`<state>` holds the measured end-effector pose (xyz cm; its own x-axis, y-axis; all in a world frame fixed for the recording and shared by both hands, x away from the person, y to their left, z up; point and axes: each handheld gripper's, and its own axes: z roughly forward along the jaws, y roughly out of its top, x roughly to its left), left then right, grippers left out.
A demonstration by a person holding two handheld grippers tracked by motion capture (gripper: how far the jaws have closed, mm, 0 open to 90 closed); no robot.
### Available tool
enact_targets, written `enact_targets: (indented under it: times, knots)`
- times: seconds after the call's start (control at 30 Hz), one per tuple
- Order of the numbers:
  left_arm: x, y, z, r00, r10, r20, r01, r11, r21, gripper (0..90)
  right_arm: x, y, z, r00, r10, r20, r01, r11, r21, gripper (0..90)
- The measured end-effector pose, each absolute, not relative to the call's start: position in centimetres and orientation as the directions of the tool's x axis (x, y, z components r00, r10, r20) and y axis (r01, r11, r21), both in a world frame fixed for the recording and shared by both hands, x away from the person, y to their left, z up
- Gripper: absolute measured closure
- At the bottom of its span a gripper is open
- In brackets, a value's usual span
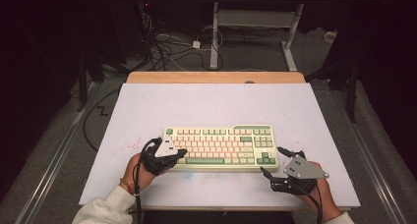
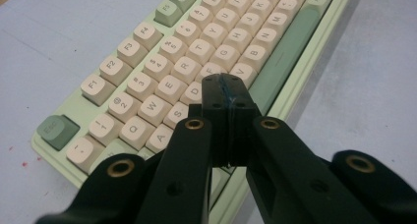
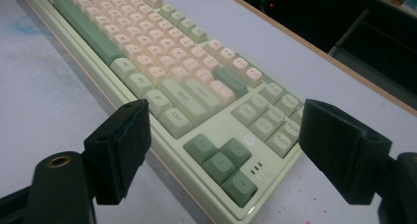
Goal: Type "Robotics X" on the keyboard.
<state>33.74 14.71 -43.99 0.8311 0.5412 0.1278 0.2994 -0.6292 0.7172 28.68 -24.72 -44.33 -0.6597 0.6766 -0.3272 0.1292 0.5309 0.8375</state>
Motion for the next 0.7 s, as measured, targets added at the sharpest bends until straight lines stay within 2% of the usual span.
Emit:
enact_targets:
  times: [0.3, 0.7]
  knots:
    - [35.0, 12.9, -44.5, 0.851, 0.510, 0.122, 0.298, -0.662, 0.687, 87.4, 28.6, -24.7, -44.3, -0.659, 0.668, -0.344, 0.120, 0.546, 0.829, 21.3]
    - [35.7, 12.5, -45.3, 0.852, 0.511, 0.115, 0.314, -0.673, 0.670, 87.4, 28.7, -25.0, -44.1, -0.654, 0.675, -0.343, 0.116, 0.537, 0.836, 22.0]
